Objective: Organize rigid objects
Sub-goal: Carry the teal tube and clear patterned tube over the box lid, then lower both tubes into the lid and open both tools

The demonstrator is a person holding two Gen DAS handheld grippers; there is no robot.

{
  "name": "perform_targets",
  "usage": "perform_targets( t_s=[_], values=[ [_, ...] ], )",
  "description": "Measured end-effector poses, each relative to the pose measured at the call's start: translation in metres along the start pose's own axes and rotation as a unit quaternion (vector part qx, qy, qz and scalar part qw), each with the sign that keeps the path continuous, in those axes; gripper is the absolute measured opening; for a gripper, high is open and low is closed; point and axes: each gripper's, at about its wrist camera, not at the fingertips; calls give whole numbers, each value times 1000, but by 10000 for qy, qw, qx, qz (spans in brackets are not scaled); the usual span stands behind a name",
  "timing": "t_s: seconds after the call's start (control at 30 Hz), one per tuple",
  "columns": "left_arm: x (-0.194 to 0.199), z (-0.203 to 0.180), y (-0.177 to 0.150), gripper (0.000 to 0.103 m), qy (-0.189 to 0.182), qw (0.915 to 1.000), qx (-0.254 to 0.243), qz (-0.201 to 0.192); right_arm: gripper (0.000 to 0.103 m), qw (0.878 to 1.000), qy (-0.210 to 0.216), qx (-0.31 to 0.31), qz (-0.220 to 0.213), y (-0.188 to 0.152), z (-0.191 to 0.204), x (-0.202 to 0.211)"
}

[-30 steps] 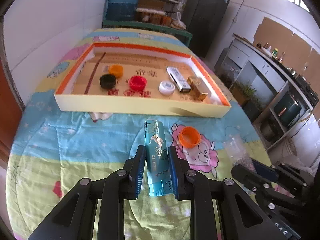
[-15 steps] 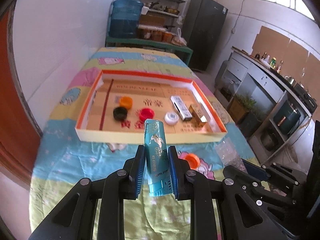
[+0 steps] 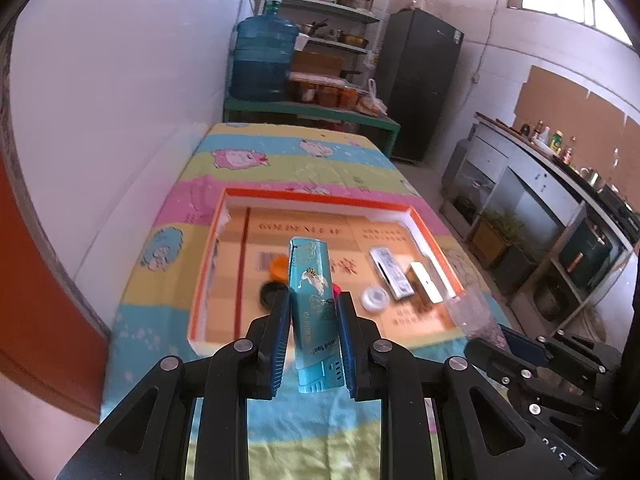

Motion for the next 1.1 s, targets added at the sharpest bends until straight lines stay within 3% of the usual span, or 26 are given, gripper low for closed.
perform_targets(
  t_s=[0.47, 1.1],
  values=[
    [-43, 23, 30, 24, 231, 9997, 86, 15, 20, 10000, 45, 4, -39, 39, -9, -39],
    [-72, 35, 16, 23, 210, 9997, 152, 37, 20, 9986, 88, -113, 517, 46, -23, -122]
  ],
)
Point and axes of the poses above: each gripper's, at about its wrist camera, not at the fingertips, and x roughly against the way its jaws point, z to its left, y to its top, and after that the axes turned 4 degrees about -z, right-handed
